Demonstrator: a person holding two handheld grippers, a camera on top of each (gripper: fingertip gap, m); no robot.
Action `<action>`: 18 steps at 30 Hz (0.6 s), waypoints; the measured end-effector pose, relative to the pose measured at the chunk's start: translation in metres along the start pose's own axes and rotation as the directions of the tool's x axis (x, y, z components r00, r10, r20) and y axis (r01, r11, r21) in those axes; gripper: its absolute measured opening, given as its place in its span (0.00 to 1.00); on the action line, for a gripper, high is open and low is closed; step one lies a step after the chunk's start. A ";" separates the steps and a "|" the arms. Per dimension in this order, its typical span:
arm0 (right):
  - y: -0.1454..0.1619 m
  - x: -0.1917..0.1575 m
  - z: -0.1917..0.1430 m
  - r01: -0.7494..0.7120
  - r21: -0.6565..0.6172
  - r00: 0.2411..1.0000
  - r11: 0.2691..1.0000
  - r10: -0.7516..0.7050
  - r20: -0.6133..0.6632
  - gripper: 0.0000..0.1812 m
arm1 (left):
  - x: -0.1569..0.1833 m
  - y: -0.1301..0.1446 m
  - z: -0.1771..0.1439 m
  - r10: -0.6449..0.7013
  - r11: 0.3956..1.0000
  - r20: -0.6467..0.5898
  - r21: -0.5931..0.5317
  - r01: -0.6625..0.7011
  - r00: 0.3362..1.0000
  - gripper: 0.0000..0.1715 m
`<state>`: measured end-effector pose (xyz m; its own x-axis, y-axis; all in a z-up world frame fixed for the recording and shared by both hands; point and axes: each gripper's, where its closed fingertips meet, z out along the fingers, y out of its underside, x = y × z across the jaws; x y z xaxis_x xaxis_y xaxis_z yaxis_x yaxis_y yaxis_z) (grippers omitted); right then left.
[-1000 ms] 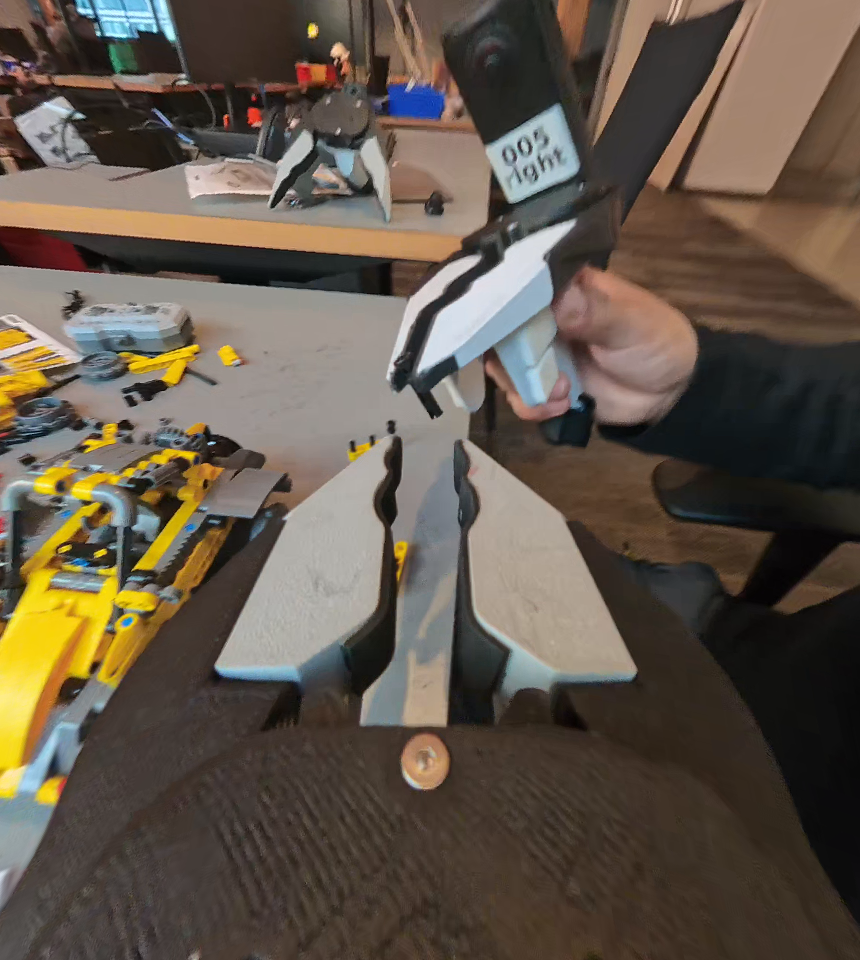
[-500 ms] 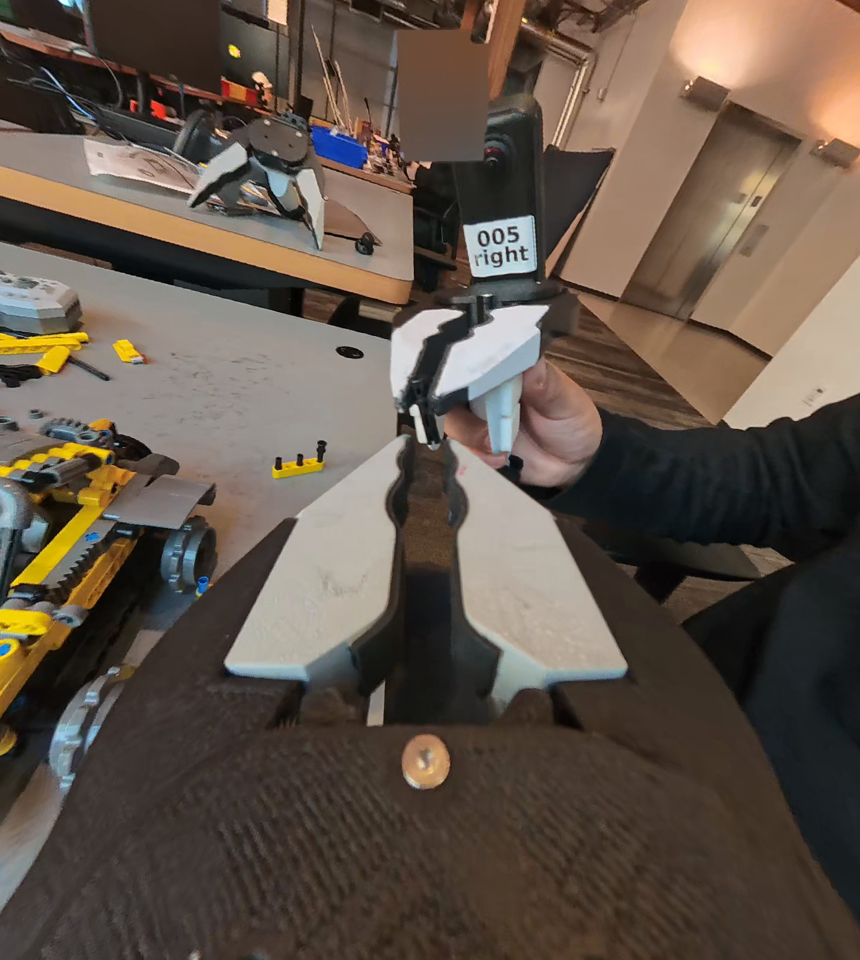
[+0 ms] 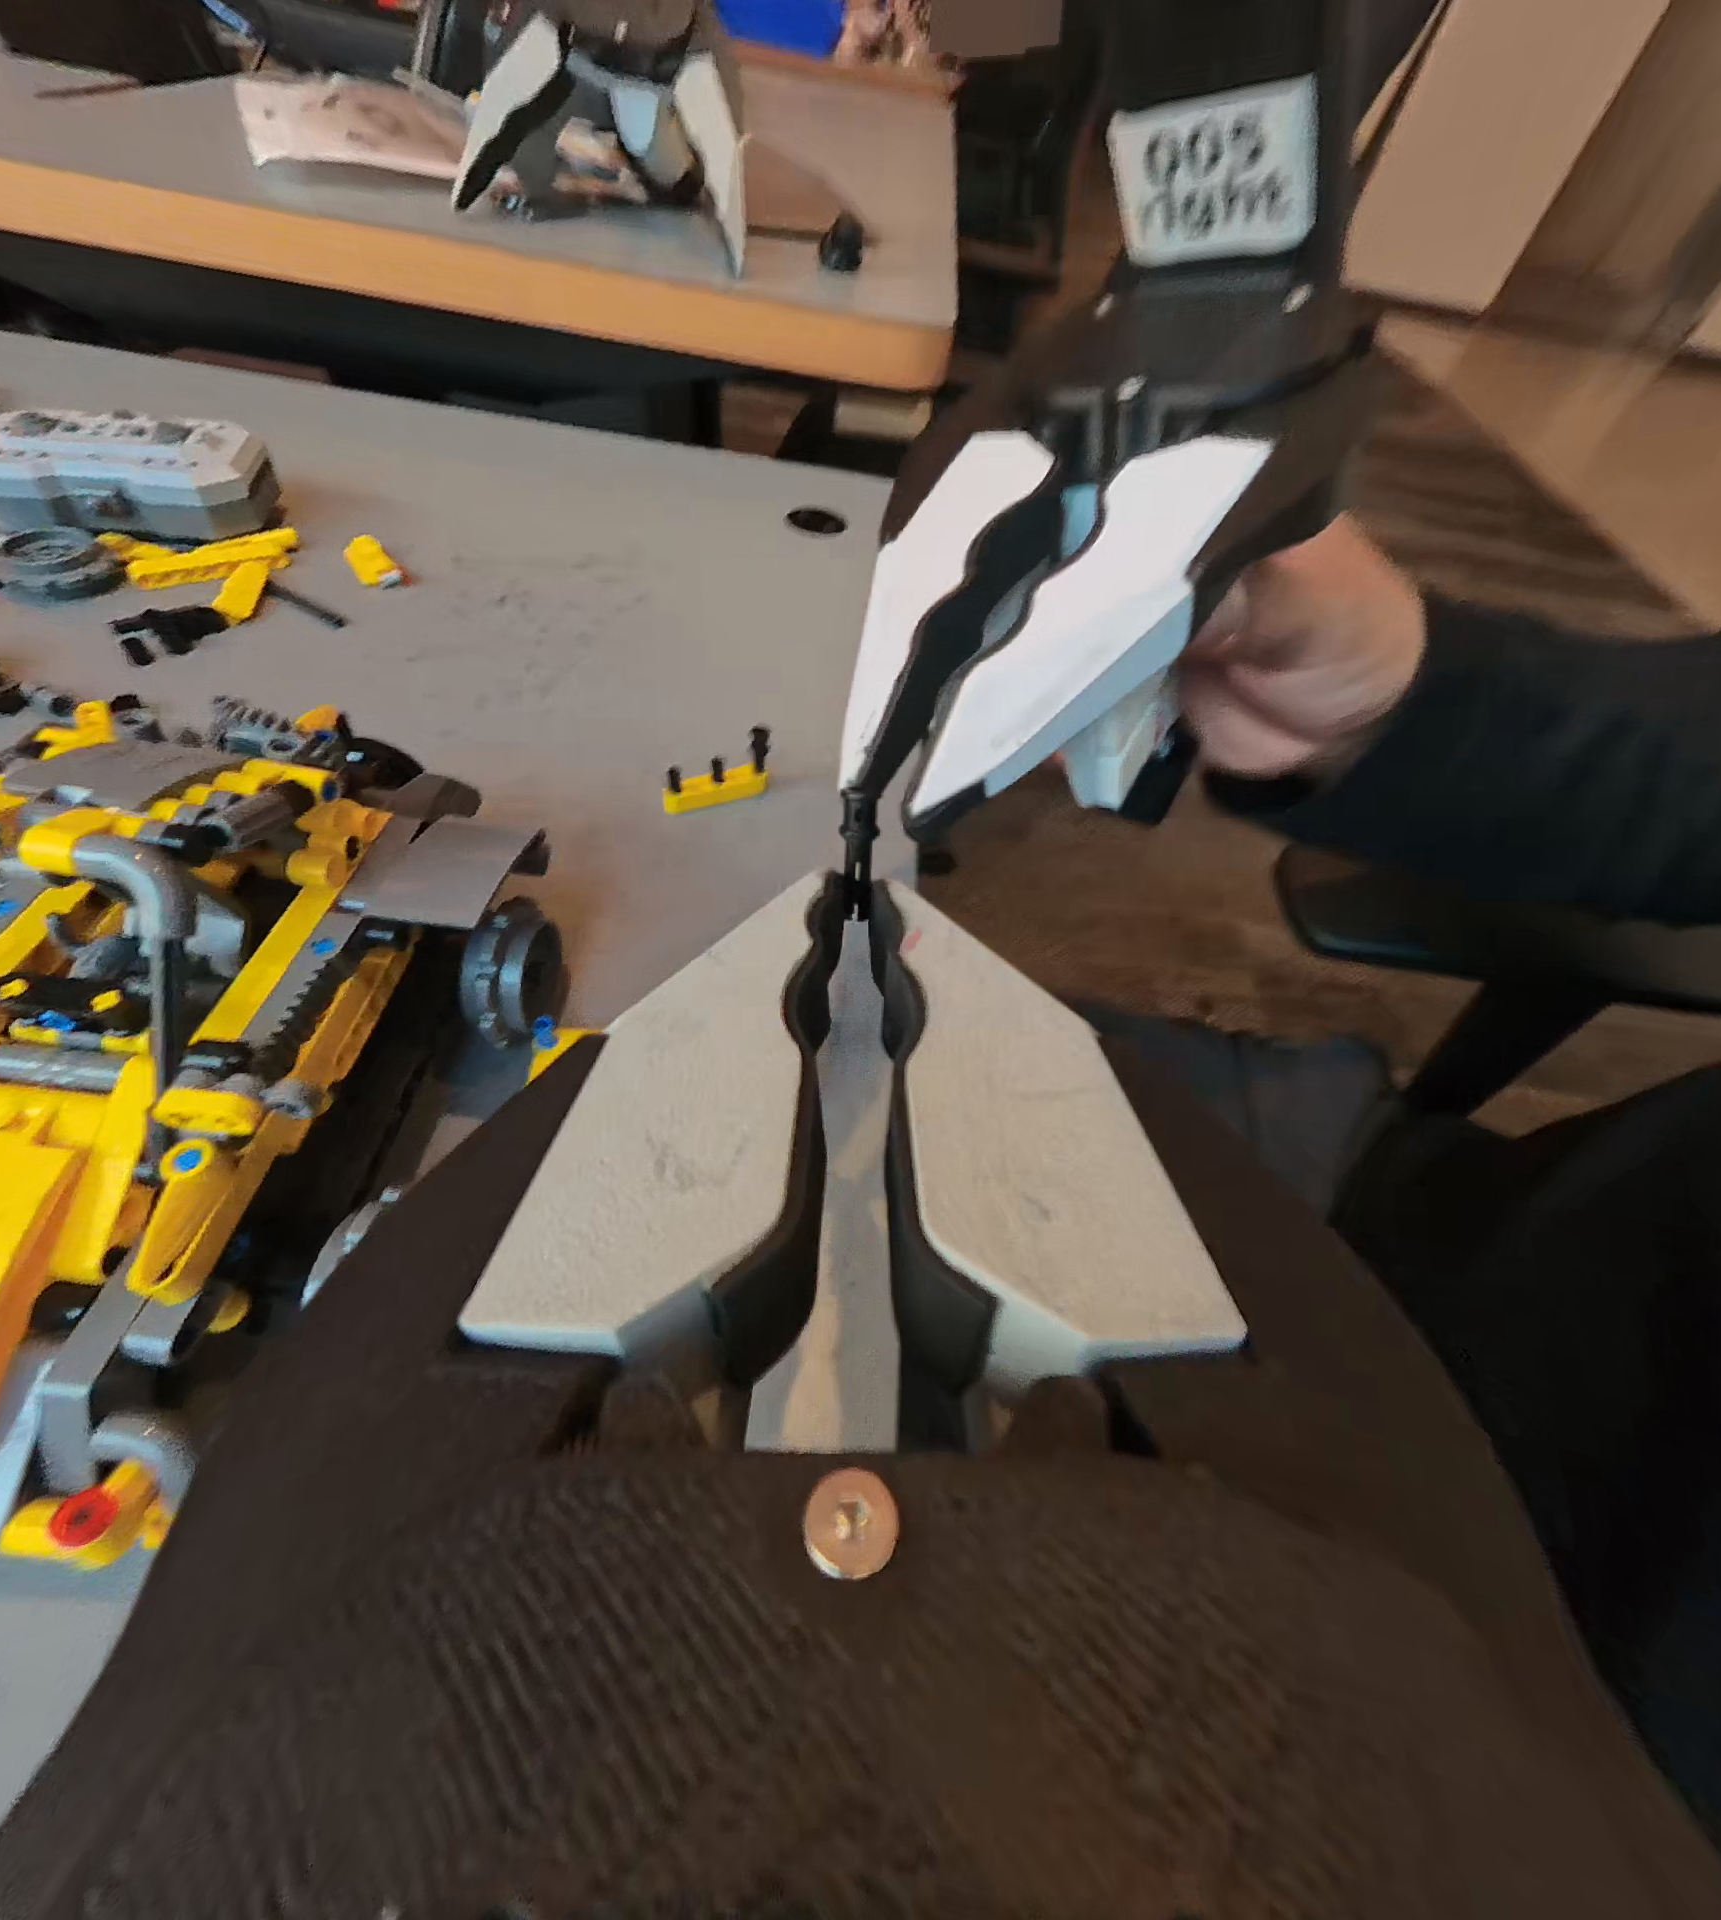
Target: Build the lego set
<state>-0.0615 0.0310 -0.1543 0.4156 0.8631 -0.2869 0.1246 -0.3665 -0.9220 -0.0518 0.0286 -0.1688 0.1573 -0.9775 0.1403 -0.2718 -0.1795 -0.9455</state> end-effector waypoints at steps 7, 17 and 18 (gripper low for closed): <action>0.023 0.014 -0.009 0.067 -0.154 0.994 0.986 -0.079 -0.070 0.08 | -0.014 0.025 0.008 0.230 0.961 0.145 -0.188 -0.201 0.962 0.00; 0.029 0.011 0.002 0.093 -0.219 0.992 0.971 -0.109 -0.063 0.04 | -0.004 0.029 0.016 0.287 0.945 0.120 -0.200 -0.260 0.950 0.01; 0.030 0.014 0.001 0.092 -0.228 0.991 0.969 -0.111 -0.073 0.04 | -0.005 0.029 0.017 0.273 0.950 0.121 -0.190 -0.248 0.954 0.01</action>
<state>-0.0528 0.0319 -0.1862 0.4635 0.8710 -0.1628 0.3643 -0.3547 -0.8611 -0.0443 0.0302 -0.2020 0.1906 -0.9685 -0.1602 -0.4775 0.0511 -0.8772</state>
